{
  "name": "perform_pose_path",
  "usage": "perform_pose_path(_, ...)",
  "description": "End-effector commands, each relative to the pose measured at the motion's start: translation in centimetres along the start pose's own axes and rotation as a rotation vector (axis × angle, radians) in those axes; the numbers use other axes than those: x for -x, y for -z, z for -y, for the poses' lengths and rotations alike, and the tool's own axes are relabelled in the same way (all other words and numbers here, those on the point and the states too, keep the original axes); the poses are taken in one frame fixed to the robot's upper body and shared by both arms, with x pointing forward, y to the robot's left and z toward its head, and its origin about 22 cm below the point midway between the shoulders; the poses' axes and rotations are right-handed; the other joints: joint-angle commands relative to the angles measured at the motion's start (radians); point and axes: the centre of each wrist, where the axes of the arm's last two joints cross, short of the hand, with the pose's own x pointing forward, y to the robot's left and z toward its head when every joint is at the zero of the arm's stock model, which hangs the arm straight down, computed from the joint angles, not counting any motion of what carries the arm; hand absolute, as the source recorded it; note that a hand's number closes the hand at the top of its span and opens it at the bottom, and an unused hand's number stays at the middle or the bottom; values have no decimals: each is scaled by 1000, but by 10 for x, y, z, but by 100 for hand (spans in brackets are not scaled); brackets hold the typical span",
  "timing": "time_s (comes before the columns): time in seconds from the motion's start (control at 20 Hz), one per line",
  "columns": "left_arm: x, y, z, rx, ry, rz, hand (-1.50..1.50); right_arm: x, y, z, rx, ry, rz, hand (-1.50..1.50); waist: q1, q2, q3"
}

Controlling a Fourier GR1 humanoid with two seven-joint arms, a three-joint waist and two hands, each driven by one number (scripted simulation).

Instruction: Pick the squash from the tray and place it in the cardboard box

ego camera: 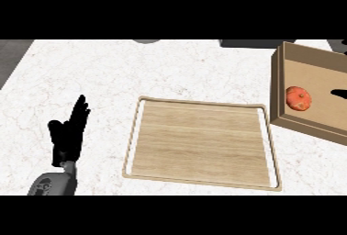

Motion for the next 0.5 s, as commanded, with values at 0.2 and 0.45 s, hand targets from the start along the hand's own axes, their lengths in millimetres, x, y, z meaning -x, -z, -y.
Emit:
perform_pose_path(0.2, -12, 11, -17, -14, -7, -1, 0, 12, 3, 12, 55, 421, 161, -150, -14, -2, 0)
perform_pose_path(0.45, -7, 0, 8, 4, -17, 13, 0, 40, -20, 37, 117, 579, 96, -150, -5, 1, 1)
